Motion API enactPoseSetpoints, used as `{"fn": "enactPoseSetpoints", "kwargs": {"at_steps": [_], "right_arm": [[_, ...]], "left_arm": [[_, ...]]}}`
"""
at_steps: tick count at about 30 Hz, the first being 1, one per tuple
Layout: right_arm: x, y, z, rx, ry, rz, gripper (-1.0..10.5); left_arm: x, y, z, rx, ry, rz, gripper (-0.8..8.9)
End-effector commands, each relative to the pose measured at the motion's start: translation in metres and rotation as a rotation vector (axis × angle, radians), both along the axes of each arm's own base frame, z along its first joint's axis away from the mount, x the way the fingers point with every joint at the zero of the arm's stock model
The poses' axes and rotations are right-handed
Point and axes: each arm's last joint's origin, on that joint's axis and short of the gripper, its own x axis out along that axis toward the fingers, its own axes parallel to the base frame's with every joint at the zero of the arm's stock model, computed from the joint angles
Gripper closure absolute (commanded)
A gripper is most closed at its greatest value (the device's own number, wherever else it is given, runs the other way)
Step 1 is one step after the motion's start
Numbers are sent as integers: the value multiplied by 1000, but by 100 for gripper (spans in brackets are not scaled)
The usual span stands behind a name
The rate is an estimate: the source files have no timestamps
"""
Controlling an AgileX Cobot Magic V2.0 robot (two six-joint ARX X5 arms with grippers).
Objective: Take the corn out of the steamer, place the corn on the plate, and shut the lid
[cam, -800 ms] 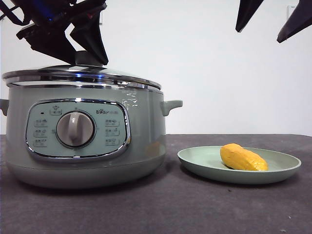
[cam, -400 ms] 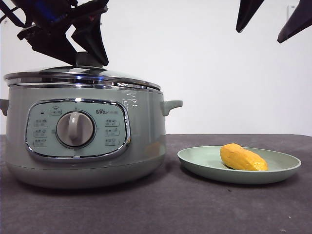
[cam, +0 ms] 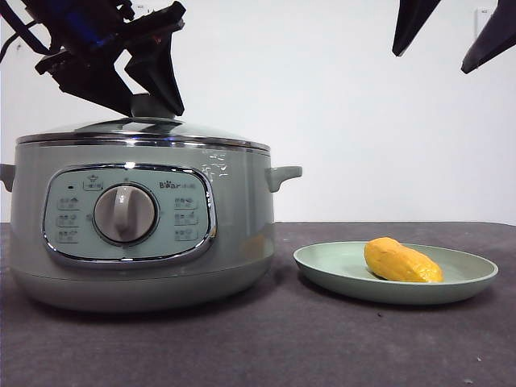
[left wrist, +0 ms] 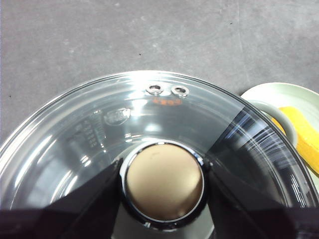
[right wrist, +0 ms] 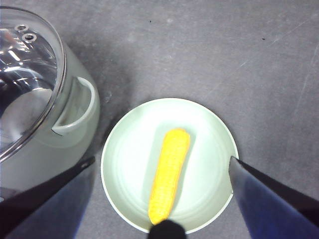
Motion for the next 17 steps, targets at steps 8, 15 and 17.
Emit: {"fn": "enactPoseSetpoints", "kwargs": {"at_steps": [8,15,17], "right_arm": [[1,0,-3,2,7,-8,506],[0,0,-3,-1,14,-8,506],[0,0,-4,-3,18,-8,506]], "left_arm": [[-3,-1,-11,36,73,-3,311],[-2,-2,-4,14,32,-2,311],[-5,0,2,5,14,-1,311]]}}
